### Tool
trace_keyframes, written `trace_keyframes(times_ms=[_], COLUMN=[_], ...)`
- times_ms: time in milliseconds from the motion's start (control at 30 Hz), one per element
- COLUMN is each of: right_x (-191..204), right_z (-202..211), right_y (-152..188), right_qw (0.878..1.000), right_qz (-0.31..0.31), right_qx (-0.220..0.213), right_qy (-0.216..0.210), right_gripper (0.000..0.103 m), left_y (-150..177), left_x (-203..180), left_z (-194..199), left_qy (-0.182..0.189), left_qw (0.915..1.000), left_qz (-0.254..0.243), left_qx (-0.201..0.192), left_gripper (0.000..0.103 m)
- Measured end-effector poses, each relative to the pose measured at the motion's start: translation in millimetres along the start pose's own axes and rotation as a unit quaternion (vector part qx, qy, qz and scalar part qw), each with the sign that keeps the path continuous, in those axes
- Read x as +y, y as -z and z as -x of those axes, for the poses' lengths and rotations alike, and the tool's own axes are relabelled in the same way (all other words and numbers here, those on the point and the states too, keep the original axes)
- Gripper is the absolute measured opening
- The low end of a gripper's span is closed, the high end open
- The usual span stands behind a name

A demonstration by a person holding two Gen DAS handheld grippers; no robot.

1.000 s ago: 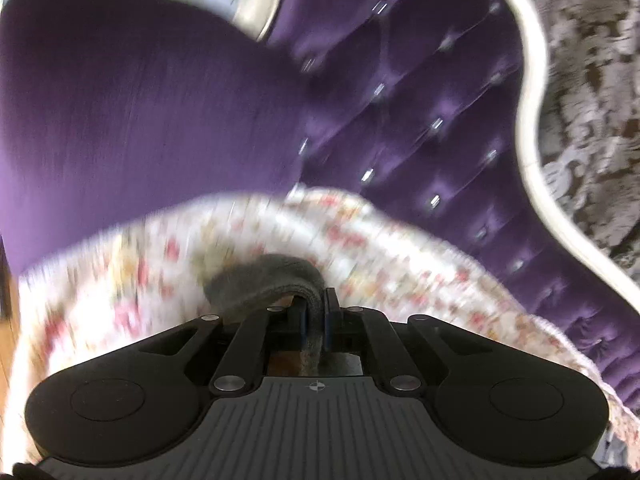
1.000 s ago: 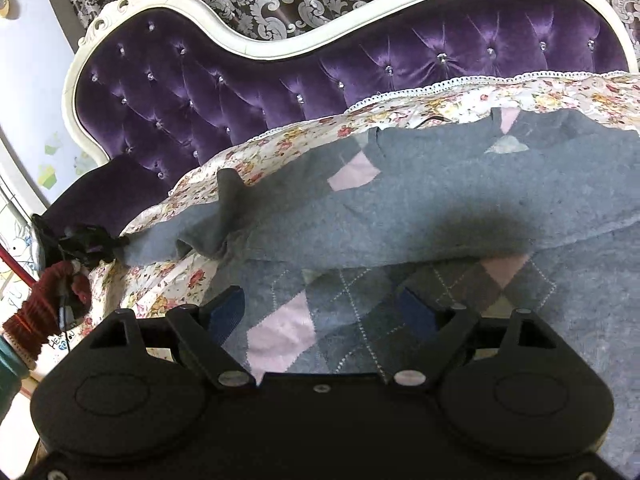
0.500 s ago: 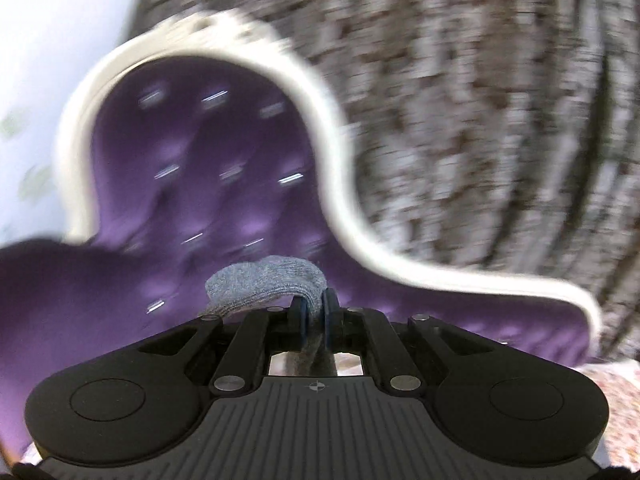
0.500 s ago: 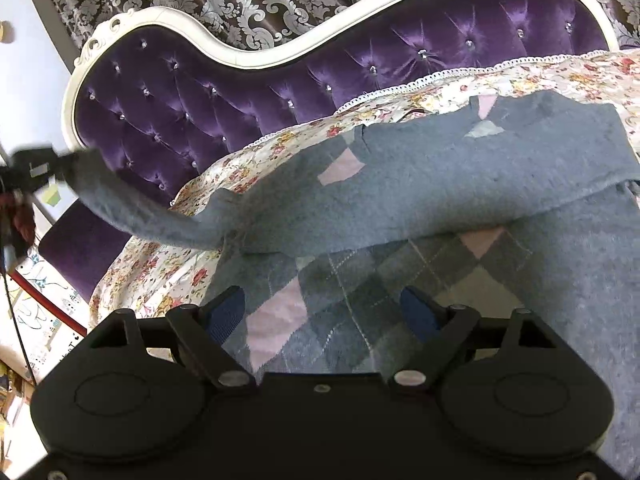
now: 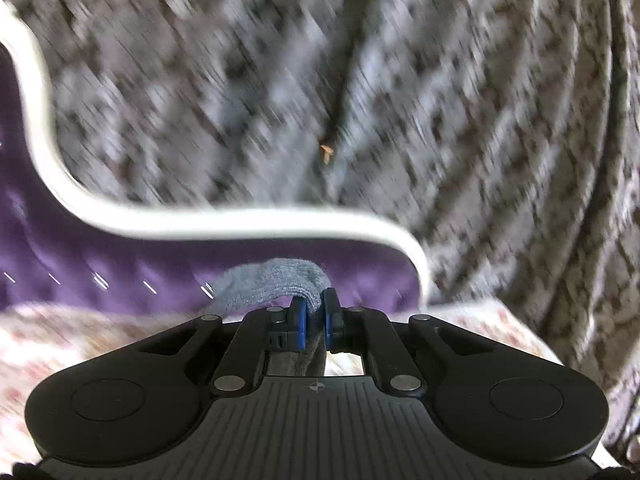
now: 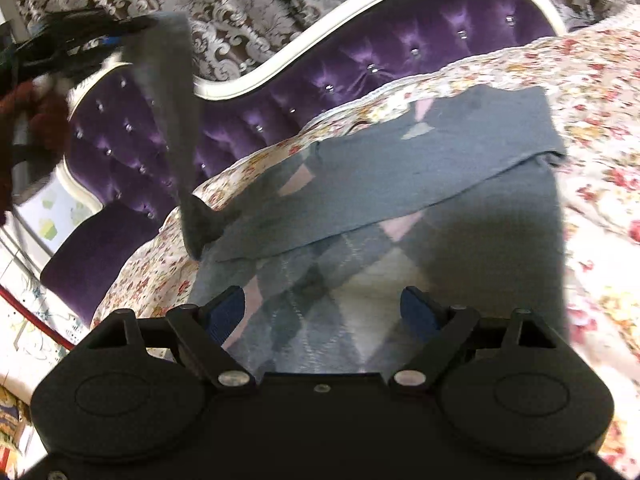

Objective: Fold small clothes

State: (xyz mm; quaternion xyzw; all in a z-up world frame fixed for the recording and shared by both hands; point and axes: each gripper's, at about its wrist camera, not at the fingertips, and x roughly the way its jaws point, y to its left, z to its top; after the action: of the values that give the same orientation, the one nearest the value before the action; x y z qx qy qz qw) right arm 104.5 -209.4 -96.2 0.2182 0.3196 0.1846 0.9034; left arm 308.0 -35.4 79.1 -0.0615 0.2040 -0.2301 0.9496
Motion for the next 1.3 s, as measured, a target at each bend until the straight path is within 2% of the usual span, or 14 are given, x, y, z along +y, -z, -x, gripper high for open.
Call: trace_keyframes(times_ms=[67, 100, 167, 233, 300, 467, 533, 633, 733, 833, 1000, 1067, 1133, 1300], right_x=[-7, -10, -16, -20, -22, -21, -20, -20, -18, -15, 2, 10, 19, 33], right_z=[5, 7, 12, 15, 19, 18, 17, 14, 7, -3, -30, -47, -65, -110], right_y=[0, -1, -1, -1, -1, -4, -7, -14, -24, -36, -55, -62, -68, -79], right_qw=[1.0, 1.0, 1.0, 1.0, 0.999, 0.999, 1.0, 0.999, 0.999, 0.999, 0.996, 0.992, 0.987, 0.976], right_qz=[-0.006, -0.01, -0.019, -0.024, -0.027, -0.023, -0.017, -0.013, -0.005, 0.009, 0.061, 0.093, 0.123, 0.165], right_qx=[-0.004, -0.006, -0.009, -0.012, -0.014, -0.013, -0.014, -0.02, -0.025, -0.027, -0.025, -0.023, -0.023, -0.009], right_qy=[0.004, 0.006, 0.009, 0.013, 0.017, 0.021, 0.021, 0.023, 0.029, 0.036, 0.062, 0.08, 0.101, 0.138], right_gripper=[0.087, 0.087, 0.087, 0.087, 0.087, 0.087, 0.087, 0.087, 0.087, 0.087, 0.087, 0.087, 0.087, 0.092], left_y=[23, 36, 56, 67, 70, 55, 51, 55, 72, 99, 144, 158, 168, 173], left_x=[-17, -25, -36, -46, -53, -49, -34, -7, 30, 72, 117, 128, 142, 139], left_z=[-25, -35, -48, -52, -50, -16, 2, 17, 20, 17, 5, -1, 8, 13], left_qy=[0.011, 0.017, 0.024, 0.038, 0.047, 0.062, 0.046, -0.003, -0.07, -0.119, -0.181, -0.188, -0.179, -0.185], left_qw=[0.9996, 0.9987, 0.9973, 0.9957, 0.9946, 0.9948, 0.996, 0.9966, 0.9938, 0.9893, 0.974, 0.9701, 0.9751, 0.976], left_qz=[-0.008, -0.012, -0.018, -0.03, -0.04, -0.07, -0.074, -0.082, -0.079, -0.046, -0.027, -0.015, 0.021, 0.018], left_qx=[0.027, 0.046, 0.067, 0.079, 0.084, 0.039, 0.021, 0.009, 0.033, 0.071, 0.134, 0.153, 0.129, 0.114], left_gripper=[0.012, 0.031, 0.048, 0.053, 0.065, 0.074, 0.077, 0.077, 0.077, 0.077, 0.077, 0.081, 0.088, 0.09])
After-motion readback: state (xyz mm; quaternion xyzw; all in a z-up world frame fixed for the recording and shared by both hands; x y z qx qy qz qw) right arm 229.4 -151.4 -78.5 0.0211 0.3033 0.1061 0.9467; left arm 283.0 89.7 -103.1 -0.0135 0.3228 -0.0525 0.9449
